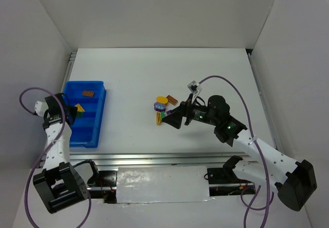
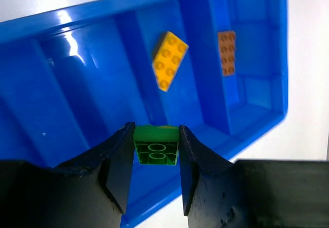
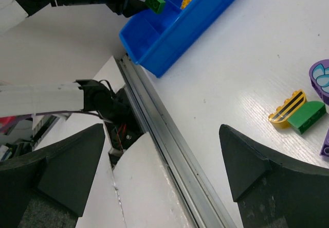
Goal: Sort the legos into containers by color
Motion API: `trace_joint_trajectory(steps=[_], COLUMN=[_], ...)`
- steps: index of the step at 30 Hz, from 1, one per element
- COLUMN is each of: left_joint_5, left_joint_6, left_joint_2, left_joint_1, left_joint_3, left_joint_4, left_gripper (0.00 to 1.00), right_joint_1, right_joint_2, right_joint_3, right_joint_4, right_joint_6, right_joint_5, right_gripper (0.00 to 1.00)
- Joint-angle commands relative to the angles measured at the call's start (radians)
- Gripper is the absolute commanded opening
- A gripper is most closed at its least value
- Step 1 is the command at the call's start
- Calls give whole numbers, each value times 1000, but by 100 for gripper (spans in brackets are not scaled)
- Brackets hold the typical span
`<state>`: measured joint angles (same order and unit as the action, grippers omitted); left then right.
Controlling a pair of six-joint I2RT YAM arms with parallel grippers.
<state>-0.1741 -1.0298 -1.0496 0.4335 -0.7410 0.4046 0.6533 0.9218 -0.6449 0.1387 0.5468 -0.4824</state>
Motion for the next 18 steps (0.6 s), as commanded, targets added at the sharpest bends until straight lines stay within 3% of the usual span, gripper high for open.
trace_joint_trajectory(steps=[1,9,13,16,17,18], left_joint_5=[-156,-99,-96,-110,-110,-110], left_joint_6=[-96,-78,-102,-113,-115,-116], left_joint_2=[68,19,30,37,36,34], left_joint_1=[2,2,2,2,2,2], left_joint_3=[52,132,146,155,160,158], left_joint_4=[-23,-204,-210,-199,-199,-193], left_gripper=[0,0,11,24,45,54], right_joint_1=[-7,-11,-15,-15,-15,-15], right_joint_2=[-12,-24,-43,-38,-35,-26], right_joint_3=[7,24,31,30,27,27], right_joint_4=[55,75,64,68,68,68], right_joint_6=[-24,-16,-24,-24,-24,-24], right_joint_5=[-28,-76,-65,-70,-71,-71], right_gripper=[100,100,100,100,100,100])
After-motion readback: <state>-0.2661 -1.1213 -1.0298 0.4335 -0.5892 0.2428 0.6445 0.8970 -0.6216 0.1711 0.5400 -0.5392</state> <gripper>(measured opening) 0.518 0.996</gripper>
